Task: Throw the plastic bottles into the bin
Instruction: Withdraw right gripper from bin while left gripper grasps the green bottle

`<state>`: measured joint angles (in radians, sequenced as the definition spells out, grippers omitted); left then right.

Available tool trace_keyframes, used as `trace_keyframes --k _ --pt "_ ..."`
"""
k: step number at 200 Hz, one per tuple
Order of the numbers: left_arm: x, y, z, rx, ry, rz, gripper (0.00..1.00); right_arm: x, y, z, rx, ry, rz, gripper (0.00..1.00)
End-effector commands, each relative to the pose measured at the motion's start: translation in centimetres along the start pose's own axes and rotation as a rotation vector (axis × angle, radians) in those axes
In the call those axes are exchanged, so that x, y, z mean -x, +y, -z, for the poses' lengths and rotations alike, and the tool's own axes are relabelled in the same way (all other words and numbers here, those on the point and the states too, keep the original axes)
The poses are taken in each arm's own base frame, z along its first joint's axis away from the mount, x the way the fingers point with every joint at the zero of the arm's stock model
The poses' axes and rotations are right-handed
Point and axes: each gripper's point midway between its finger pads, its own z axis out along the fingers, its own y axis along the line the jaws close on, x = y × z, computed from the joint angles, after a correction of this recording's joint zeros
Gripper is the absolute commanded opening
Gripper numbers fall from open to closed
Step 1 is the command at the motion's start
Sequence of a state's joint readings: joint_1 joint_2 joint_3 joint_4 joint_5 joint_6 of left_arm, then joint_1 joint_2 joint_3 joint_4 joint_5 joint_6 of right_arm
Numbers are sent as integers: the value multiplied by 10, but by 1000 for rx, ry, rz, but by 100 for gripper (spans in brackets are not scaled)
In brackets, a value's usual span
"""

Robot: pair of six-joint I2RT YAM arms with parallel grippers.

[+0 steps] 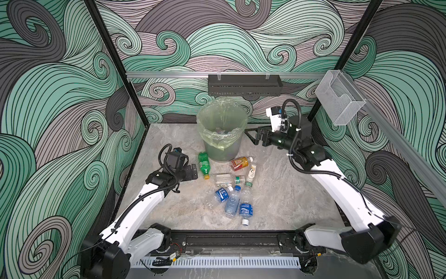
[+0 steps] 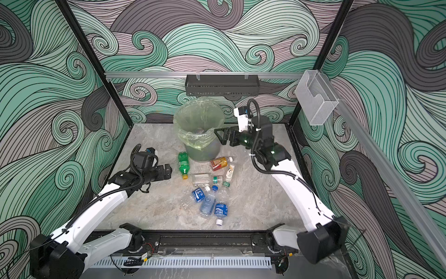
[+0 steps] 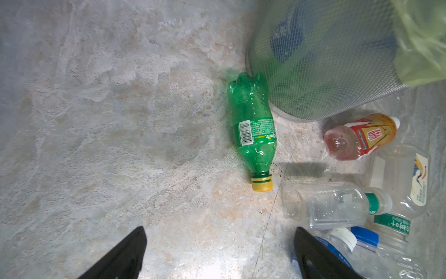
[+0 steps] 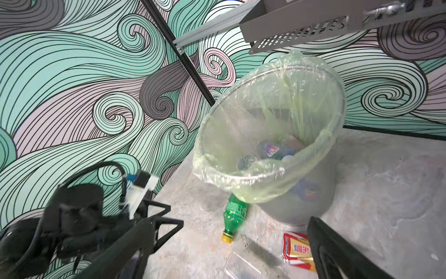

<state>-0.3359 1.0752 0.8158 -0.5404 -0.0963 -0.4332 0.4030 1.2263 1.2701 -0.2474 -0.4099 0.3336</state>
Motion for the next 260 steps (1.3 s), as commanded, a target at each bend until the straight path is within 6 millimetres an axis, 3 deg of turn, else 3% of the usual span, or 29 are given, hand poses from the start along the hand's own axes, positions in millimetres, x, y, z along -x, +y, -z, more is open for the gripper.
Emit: trace_keyframes --k 1,51,87,150,207,260 --pt "17 -14 -11 -50 -32 34 96 -36 -22 12 -78 41 2 100" --pt "22 -29 -51 -70 53 36 94 -99 -46 50 -180 85 -53 100" --pt "17 -42 -88 -92 144 35 87 -123 -52 62 -208 100 -88 100" --pt "22 -50 -129 -126 140 68 87 -132 -55 68 -225 97 -101 100" --pt "10 -50 -159 -132 194 71 74 -137 -59 64 -225 102 -120 100" --pt "-7 -37 -167 -104 237 89 63 -144 -64 61 -242 121 -126 100"
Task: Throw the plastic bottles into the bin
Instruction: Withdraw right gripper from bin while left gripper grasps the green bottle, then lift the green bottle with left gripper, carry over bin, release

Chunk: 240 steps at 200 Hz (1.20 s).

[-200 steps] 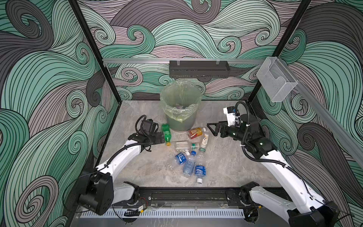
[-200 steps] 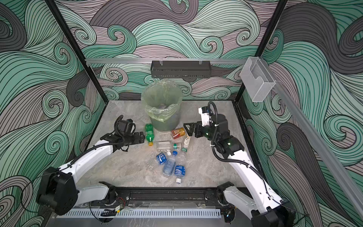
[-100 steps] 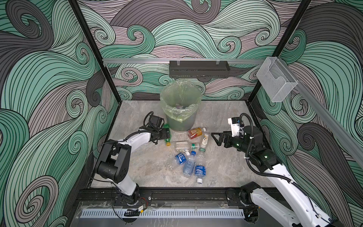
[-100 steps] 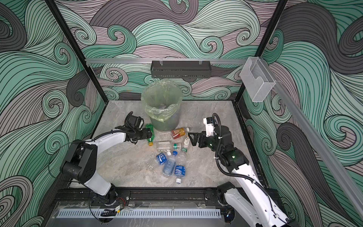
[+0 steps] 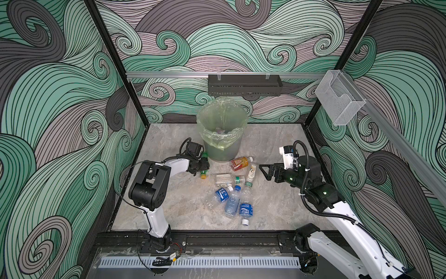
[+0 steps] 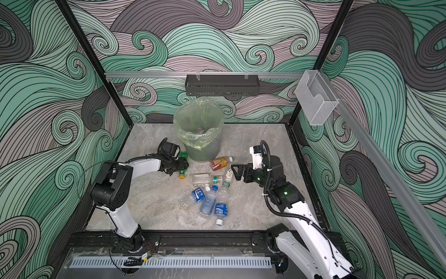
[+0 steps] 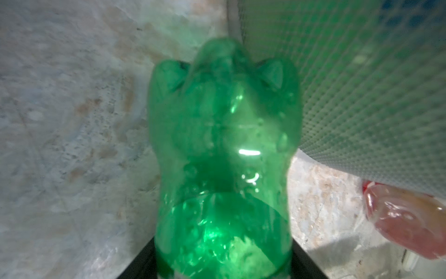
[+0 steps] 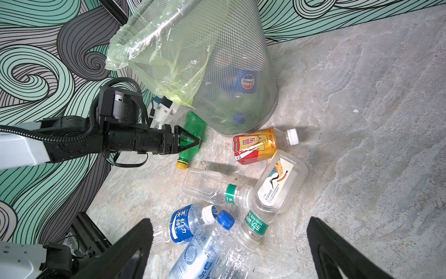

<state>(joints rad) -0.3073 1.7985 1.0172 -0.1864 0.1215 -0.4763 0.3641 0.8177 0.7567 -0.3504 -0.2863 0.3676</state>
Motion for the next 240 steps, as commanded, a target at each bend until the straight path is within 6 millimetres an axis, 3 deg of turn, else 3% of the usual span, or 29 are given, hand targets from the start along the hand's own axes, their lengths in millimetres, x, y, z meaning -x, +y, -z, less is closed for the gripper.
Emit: trace_keyframes --k 1,57,124,183,206,240 --pt "1 5 0 1 -3 22 63 -2 -8 -4 -28 -4 -10 100" --pt "-26 21 16 28 19 24 51 -7 -16 -10 -59 13 -22 100" --pt "-44 37 71 76 -36 29 51 -11 -23 -23 -74 42 -53 100" --pt "-32 40 139 84 -186 38 51 -20 -38 -37 -136 83 -91 100" --pt "-23 32 163 49 -258 6 52 -31 -52 -45 -191 123 -105 100" --pt "-13 10 197 -55 -351 -54 52 -42 -56 -58 -192 170 -144 100"
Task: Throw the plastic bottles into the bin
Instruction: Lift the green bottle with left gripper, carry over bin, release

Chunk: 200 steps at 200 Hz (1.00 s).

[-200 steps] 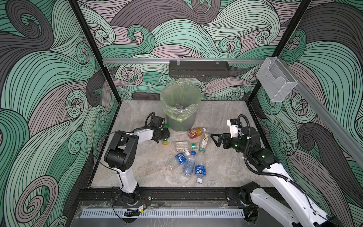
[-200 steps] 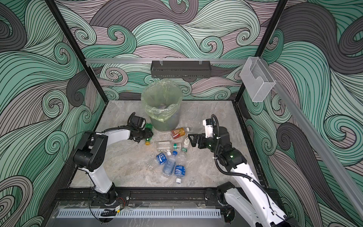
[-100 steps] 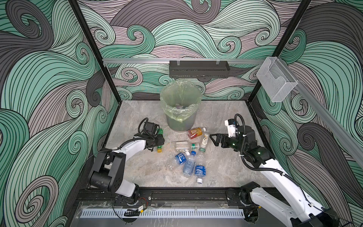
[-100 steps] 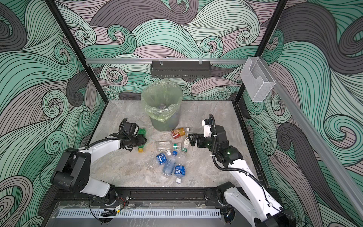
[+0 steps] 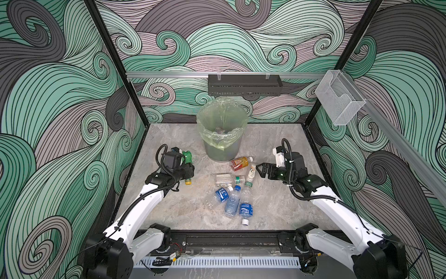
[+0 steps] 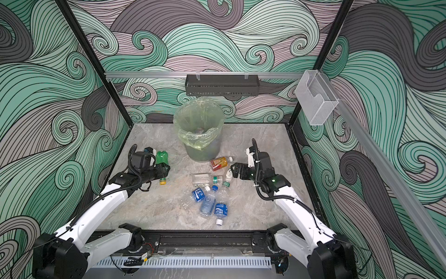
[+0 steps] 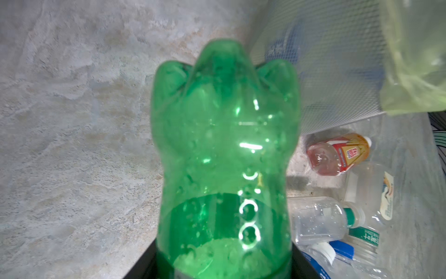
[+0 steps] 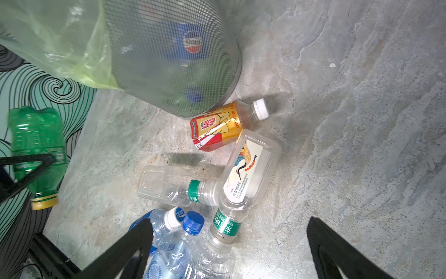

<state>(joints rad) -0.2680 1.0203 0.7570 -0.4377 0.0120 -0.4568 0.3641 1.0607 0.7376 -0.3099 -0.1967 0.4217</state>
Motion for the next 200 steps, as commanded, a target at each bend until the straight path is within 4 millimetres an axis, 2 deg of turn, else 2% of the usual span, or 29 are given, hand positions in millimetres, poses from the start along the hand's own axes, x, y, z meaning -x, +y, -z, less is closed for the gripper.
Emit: trace_keyframes --k 1,40,63,79,85,111,112,115,118,127,128,132,136,137,138,140,147,151,165,200 --pt "16 -13 24 -64 -53 -40 52 -3 -8 -7 -25 8 -40 100" --pt "36 -41 61 -188 -114 -94 51 -3 -9 -11 -30 15 -51 100" --pt "62 -59 80 -233 -160 -135 52 -5 -11 -12 -38 20 -55 100" --pt "94 -80 93 -288 -211 -148 52 -7 -11 -13 -37 25 -64 100" --pt "110 -92 101 -324 -239 -147 52 -7 -11 -14 -35 25 -69 100" --pt "186 -148 109 -482 -318 -138 50 -8 -10 -15 -24 21 -84 100" --pt "189 -151 114 -491 -330 -138 50 -8 -10 -15 -23 21 -86 100" --pt "195 -154 105 -494 -318 -130 50 -8 -10 -15 -22 19 -88 100" --pt "206 -161 112 -513 -340 -133 50 -8 -10 -15 -21 17 -91 100" --pt "229 -176 108 -547 -352 -120 60 -9 -11 -15 -24 18 -95 100" --pt "231 -177 101 -547 -341 -118 60 -9 -11 -15 -24 19 -97 100" --pt "238 -184 93 -567 -328 -115 68 -9 -11 -15 -22 19 -96 100" --pt "244 -191 95 -593 -326 -116 76 -9 -11 -15 -25 20 -98 100" --pt "242 -191 84 -590 -304 -113 79 -9 -11 -15 -26 20 -97 100" --pt "246 -194 92 -604 -318 -115 80 -10 -11 -15 -26 21 -97 100" --pt "249 -197 91 -611 -315 -113 81 -10 -11 -15 -26 22 -97 100" --pt "250 -202 79 -628 -276 -99 85 -10 -11 -14 -29 26 -96 100" --pt "252 -206 80 -642 -268 -97 89 -11 -12 -14 -32 30 -96 100" --pt "253 -205 81 -637 -271 -100 91 -12 -13 -11 -40 34 -95 100" --pt "234 -165 93 -514 -336 -105 98 -17 -18 -13 -55 29 -101 100"
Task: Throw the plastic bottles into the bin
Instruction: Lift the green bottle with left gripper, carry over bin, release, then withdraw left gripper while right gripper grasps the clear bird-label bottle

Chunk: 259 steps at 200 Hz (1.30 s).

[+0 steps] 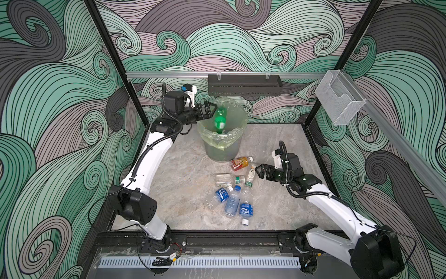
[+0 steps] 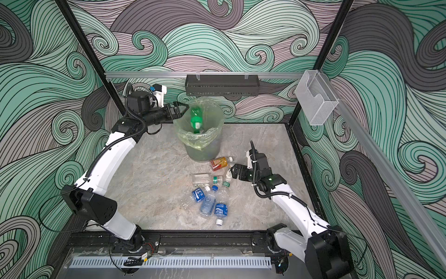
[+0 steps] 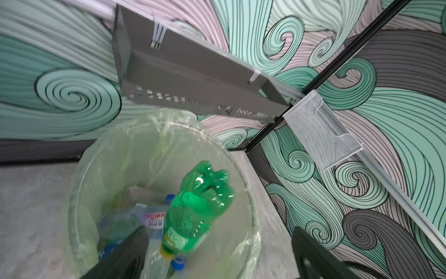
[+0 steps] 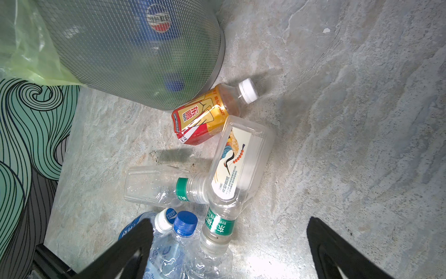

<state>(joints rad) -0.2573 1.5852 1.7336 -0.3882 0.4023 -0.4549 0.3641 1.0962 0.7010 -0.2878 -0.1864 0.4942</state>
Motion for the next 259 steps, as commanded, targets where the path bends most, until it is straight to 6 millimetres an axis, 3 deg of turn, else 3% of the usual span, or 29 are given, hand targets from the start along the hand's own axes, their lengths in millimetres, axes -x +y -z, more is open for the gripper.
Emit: trace_keyframes --k 1,27,76,124,156,188,223,259 --pt "10 -6 47 25 -81 -38 98 -2 -7 -1 -23 -10 -19 100" --pt "-11 14 83 96 -80 -26 98 -2 -10 -10 -41 16 -44 98" --pt "-76 54 128 234 -16 15 99 -1 -6 -33 -40 54 -84 93" --pt "-140 94 153 405 86 23 99 -2 -3 -55 -68 107 -72 89" --pt "-174 106 158 430 137 50 99 -3 -1 -68 -84 137 -53 84" --pt "-186 112 160 445 148 68 99 -7 -3 -82 -126 167 -41 81" --pt "-181 111 156 429 131 73 99 -13 0 -102 -120 212 -33 78" --pt "-184 115 152 437 151 86 99 -20 -8 -116 -166 253 -24 73"
